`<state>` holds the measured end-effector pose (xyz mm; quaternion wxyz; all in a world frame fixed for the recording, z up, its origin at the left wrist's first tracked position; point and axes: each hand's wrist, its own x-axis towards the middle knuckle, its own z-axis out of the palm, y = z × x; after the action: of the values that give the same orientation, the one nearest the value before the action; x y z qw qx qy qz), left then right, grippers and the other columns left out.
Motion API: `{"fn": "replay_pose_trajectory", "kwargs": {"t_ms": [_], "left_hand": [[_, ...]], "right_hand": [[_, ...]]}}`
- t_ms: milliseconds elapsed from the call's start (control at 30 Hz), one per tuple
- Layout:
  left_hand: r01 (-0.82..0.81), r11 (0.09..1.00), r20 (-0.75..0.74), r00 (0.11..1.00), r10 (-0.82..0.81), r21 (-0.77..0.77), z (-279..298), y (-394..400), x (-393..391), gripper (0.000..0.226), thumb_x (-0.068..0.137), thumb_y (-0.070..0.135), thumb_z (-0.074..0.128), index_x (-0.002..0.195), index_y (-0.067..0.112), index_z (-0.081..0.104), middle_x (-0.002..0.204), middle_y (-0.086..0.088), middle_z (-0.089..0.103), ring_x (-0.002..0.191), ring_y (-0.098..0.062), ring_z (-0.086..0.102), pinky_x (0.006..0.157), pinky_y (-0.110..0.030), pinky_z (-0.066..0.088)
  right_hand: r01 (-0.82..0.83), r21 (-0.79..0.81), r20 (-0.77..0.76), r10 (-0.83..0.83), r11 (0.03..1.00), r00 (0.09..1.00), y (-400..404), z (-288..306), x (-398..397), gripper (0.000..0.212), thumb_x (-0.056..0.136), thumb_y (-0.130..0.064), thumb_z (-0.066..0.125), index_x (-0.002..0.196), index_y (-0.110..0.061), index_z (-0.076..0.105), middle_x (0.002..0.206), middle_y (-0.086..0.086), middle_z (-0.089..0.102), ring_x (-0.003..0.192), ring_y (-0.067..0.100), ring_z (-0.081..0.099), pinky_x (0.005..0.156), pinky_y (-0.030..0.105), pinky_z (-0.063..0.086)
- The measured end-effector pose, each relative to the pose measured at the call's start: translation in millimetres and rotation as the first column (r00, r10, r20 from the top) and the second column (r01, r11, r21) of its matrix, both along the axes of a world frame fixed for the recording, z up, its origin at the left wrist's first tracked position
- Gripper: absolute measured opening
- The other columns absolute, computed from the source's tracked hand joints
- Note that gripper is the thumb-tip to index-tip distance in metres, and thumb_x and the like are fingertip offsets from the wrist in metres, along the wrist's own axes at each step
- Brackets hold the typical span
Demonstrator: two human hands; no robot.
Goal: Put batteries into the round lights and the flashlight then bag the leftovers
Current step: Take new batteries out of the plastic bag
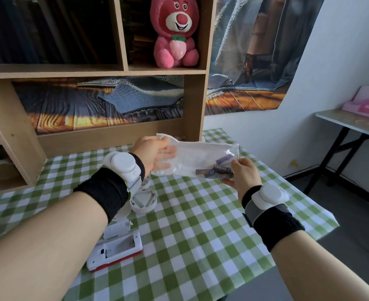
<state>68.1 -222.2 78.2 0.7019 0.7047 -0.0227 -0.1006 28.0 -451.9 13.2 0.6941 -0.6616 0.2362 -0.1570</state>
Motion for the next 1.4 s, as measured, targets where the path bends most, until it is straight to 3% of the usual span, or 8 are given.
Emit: {"fn": "replay_pose_trajectory", "kwargs": {"t_ms": [233,500,600,733,900,1067,1233,1400], "left_hand": [[0.055,0.998,-0.025,0.998,-0.056,-0.035,-13,0,-1,0.035,0.101,0.017,0.050,0.071,0.016,0.068,0.089,-0.006,0.070,0.106,-0.033,0.069,0.098,-0.060,0.047],[0.031,0.992,-0.006,0.999,-0.032,-0.120,-25,-6,-6,0.022,0.105,0.019,0.043,0.097,0.010,0.062,0.121,-0.013,0.069,0.112,-0.036,0.066,0.095,-0.061,0.047],[0.044,0.991,0.009,0.999,-0.044,-0.130,-33,-7,-8,0.027,0.107,0.021,0.038,0.093,0.013,0.061,0.124,-0.008,0.068,0.108,-0.037,0.068,0.091,-0.062,0.049],[0.048,0.985,-0.057,0.997,-0.058,-0.165,-39,-10,-8,0.030,0.107,0.024,0.035,0.118,0.014,0.062,0.119,-0.013,0.069,0.103,-0.042,0.068,0.091,-0.062,0.050],[-0.002,0.998,-0.168,0.986,-0.009,-0.065,-48,-20,-9,0.022,0.103,0.023,0.047,0.104,0.008,0.063,0.089,-0.014,0.072,0.080,-0.030,0.071,0.082,-0.047,0.056],[-0.081,0.997,-0.233,0.969,0.080,0.007,-64,-32,-8,0.018,0.095,0.017,0.056,0.080,0.011,0.064,0.077,-0.006,0.056,0.073,-0.021,0.056,0.079,-0.040,0.050],[-0.136,0.989,-0.307,0.945,0.114,-0.052,-76,-40,-10,0.011,0.093,0.011,0.054,0.101,0.012,0.063,0.094,-0.008,0.062,0.088,-0.030,0.062,0.091,-0.053,0.053],[-0.143,0.988,-0.321,0.940,0.119,-0.052,-81,-46,-10,0.012,0.098,0.013,0.052,0.107,0.010,0.060,0.097,-0.012,0.062,0.088,-0.029,0.059,0.090,-0.042,0.050]], "right_hand": [[-0.088,-0.091,-0.025,0.086,0.992,0.996,-3,-8,-4,0.017,0.100,-0.031,0.050,0.097,-0.020,0.062,0.100,0.011,0.070,0.088,0.027,0.071,0.079,0.045,0.061],[-0.035,-0.102,-0.028,0.033,0.994,0.999,-7,-6,-6,0.022,0.101,-0.033,0.048,0.105,-0.017,0.063,0.096,0.006,0.068,0.087,0.025,0.071,0.075,0.046,0.061],[-0.019,-0.138,-0.017,0.017,0.990,1.000,-9,-6,-8,0.023,0.100,-0.035,0.049,0.104,-0.020,0.065,0.097,0.006,0.069,0.086,0.027,0.072,0.074,0.046,0.062],[0.014,-0.192,0.024,-0.010,0.981,1.000,-14,-6,-13,0.022,0.101,-0.035,0.047,0.092,-0.024,0.065,0.084,0.001,0.063,0.086,0.029,0.070,0.073,0.047,0.061],[0.094,-0.433,0.067,-0.072,0.896,0.995,-21,-4,-19,0.030,0.098,-0.040,0.042,0.082,-0.019,0.057,0.071,0.010,0.056,0.067,0.033,0.056,0.065,0.043,0.054],[0.107,-0.509,0.081,-0.077,0.854,0.994,-29,-3,-24,0.029,0.102,-0.028,0.039,0.083,-0.010,0.050,0.067,-0.002,0.043,0.059,0.015,0.038,0.055,0.029,0.033],[0.086,-0.575,0.096,-0.037,0.814,0.995,-28,-1,-33,0.030,0.103,-0.027,0.037,0.075,-0.016,0.040,0.065,-0.004,0.040,0.056,0.012,0.035,0.046,0.019,0.028],[0.136,-0.590,0.161,-0.049,0.796,0.986,-21,5,-38,0.028,0.103,-0.029,0.038,0.077,-0.019,0.042,0.063,-0.005,0.043,0.055,0.010,0.038,0.049,0.020,0.031]]}}
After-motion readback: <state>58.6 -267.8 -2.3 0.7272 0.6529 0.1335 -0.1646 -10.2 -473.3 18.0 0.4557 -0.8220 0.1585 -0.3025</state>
